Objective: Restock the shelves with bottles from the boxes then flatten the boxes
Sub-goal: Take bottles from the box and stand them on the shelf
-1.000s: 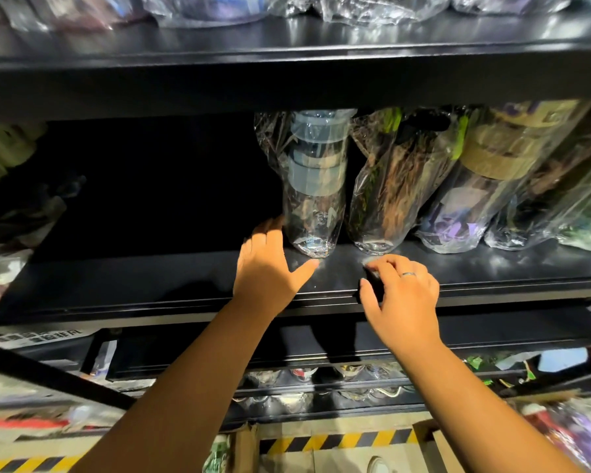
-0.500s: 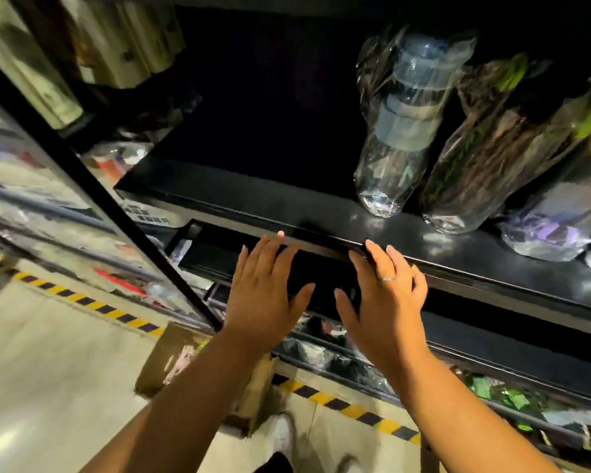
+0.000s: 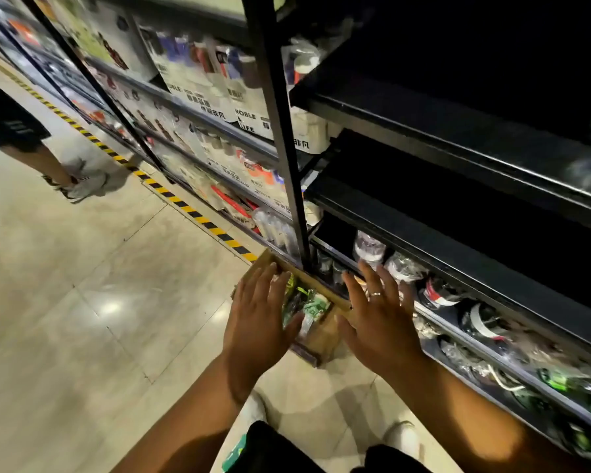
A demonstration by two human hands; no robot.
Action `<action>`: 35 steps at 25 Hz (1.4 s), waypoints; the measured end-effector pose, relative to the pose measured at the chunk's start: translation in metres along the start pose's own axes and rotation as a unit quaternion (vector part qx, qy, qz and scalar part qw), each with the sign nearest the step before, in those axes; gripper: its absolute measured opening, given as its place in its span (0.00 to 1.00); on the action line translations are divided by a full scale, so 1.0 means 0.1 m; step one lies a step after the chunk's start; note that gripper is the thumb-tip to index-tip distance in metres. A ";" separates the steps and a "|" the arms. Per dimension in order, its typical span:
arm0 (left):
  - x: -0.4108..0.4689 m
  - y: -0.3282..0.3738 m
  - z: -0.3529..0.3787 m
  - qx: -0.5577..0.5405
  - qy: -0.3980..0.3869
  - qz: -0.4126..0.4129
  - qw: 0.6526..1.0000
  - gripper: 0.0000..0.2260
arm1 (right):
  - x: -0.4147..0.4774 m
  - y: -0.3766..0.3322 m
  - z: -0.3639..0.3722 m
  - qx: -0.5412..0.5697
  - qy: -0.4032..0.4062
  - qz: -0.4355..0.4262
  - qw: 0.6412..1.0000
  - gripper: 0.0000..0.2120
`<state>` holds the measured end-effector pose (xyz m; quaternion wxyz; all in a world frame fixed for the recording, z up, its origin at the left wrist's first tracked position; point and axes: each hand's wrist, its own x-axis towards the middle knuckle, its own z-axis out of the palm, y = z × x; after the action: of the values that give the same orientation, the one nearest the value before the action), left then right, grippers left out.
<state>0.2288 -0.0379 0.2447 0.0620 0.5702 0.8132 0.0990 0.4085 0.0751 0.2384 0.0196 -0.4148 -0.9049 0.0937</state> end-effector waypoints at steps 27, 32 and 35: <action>1.70 -3.16 3.88 -0.006 -0.388 0.051 0.920 0.32 | 1.82 -0.69 5.16 0.228 -0.252 0.448 0.827 0.38; 1.97 -3.64 5.19 -0.016 -0.403 0.086 0.911 0.31 | 2.13 -0.35 6.76 0.318 -0.213 0.568 0.729 0.41; 2.09 -3.86 5.75 -0.012 -0.409 0.116 0.905 0.33 | 2.30 -0.22 7.46 0.378 -0.166 0.623 0.664 0.44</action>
<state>-0.0729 0.0830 -0.4015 0.3840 0.6503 0.6431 -0.1268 0.1569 0.1203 -0.5000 -0.0392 -0.8166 -0.3100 0.4853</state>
